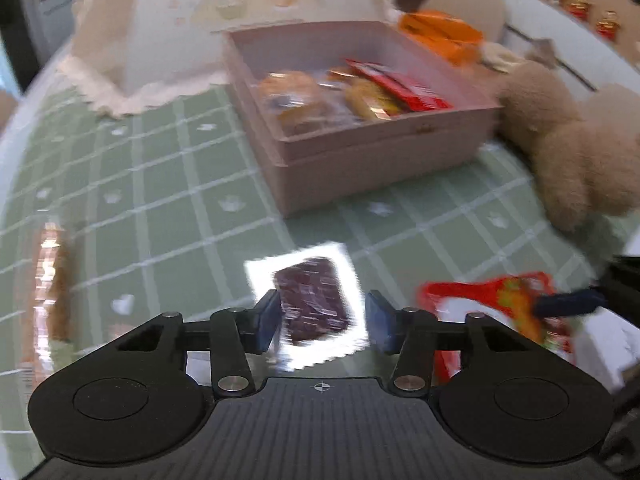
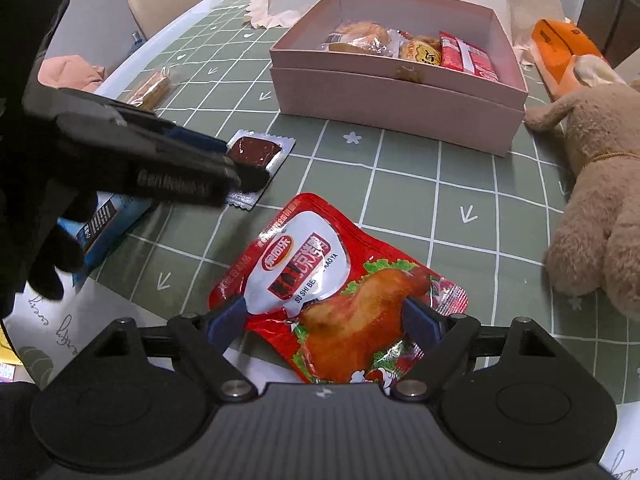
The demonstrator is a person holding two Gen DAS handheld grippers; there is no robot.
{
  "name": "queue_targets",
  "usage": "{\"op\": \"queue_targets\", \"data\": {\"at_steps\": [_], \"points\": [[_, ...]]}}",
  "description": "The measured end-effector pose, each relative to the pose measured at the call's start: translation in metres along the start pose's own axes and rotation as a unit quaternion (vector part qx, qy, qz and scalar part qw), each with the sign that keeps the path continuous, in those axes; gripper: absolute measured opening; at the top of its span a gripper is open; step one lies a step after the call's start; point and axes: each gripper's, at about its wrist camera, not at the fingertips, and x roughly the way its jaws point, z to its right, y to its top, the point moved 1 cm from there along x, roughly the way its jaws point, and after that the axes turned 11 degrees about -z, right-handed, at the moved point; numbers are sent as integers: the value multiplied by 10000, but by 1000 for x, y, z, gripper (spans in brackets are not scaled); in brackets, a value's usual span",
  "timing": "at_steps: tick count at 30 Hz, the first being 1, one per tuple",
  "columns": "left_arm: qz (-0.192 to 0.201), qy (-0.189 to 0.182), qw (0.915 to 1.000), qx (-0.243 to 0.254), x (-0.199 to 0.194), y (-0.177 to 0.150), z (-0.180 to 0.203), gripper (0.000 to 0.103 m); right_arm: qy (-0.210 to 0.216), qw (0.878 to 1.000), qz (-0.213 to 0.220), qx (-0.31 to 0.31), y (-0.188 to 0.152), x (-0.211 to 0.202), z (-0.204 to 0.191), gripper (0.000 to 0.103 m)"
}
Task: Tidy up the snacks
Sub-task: 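Lift the red chicken-leg packet with the right tool while the left tool holds the chocolate sachet, then raise the red chicken-leg packet upright in the right tool toward the pink box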
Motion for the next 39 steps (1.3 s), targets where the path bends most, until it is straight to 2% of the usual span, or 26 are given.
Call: {"op": "queue_targets", "data": {"at_steps": [2,11,14,18,20,21,23,24,28,32,35,36,38,39], "points": [[-83,32,9999,-105,4,3,-7,58,-35,10000,45,24,-1,1,-1,87],[-83,-221,9995,-231,4,1,-15,55,-175,9994,270,160,2,5,2,90],[-173,-308,9990,-260,-1,-8,-17,55,-324,9971,379,581,14,5,17,88],[-312,-495,9979,-287,-10,-26,-17,55,114,9927,664,1005,20,-12,43,86],[-356,-577,9974,-257,-14,-35,-14,55,-116,9899,789,1170,21,-18,55,85],[-370,-598,9973,-213,-15,-39,-11,55,-275,9887,786,1243,22,-17,60,81],[-379,-584,9975,-127,-17,-43,-6,53,-468,9877,553,1383,23,-9,71,49],[-381,-579,9975,-102,-17,-44,-4,53,-471,9874,350,1469,23,-4,75,46],[-396,-640,9970,-160,-17,-44,-6,52,-277,9853,236,1667,12,-4,78,46],[-365,-720,9965,-221,-18,-45,-9,52,-105,9894,67,1448,0,-5,64,46],[-323,-734,9965,-231,-19,-46,-9,52,-216,9918,162,1247,-3,-11,54,47],[-312,-734,9965,-230,-19,-46,-9,52,-220,9920,219,1225,-2,-16,51,49],[-295,-718,9968,-207,-19,-47,-8,52,-143,9906,360,1314,-1,-22,46,63],[-284,-709,9969,-194,-20,-47,-8,53,-45,9891,397,1419,1,-23,44,65]]}}
